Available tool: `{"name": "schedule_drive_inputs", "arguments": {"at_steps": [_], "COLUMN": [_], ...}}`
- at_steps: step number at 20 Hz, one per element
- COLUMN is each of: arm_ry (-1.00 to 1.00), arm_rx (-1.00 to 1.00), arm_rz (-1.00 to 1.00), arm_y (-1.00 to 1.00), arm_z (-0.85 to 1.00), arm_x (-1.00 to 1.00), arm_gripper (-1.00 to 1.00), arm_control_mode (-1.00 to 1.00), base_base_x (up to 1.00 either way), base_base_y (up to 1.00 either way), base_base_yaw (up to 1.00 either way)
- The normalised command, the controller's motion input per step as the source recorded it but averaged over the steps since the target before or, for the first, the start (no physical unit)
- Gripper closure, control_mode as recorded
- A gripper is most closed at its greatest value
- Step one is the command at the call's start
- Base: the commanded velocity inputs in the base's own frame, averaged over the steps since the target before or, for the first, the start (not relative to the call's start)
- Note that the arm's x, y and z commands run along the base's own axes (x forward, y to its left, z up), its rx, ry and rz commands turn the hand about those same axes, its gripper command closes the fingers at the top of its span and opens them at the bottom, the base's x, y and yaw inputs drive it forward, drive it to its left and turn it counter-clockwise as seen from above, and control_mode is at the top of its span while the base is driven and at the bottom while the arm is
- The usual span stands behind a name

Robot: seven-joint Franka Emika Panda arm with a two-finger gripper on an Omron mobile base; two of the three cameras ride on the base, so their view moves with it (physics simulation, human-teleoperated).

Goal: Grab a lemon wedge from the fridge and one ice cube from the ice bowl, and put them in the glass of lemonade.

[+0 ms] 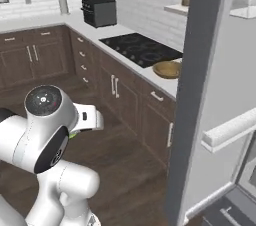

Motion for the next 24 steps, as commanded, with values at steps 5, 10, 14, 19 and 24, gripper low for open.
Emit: {"name": "schedule_drive_inputs", "arguments": {"at_steps": [5,10,14,19,24], "arm_ry": [0.0,0.0,0.0,0.0,0.0], "arm_rx": [0.0,0.0,0.0,0.0,0.0], "arm_rz": [0.0,0.0,0.0,0.0,0.0], "arm_y": [0.0,0.0,0.0,0.0,0.0], "arm_z": [0.0,0.0,0.0,0.0,0.0], "arm_x": [0.0,0.0,0.0,0.0,0.0], "arm_gripper": [1.0,1.0,1.0,1.0,1.0], "arm_control_mode": [1.0,1.0,1.0,1.0,1.0], "base_base_x": [1.0,0.99,0.94,1.0,1.0], "base_base_y": [0.45,0.42,0.48,0.91,0.33], "base_base_yaw": [0.45,-0.17,-0.45,-0.38,0.22]}}
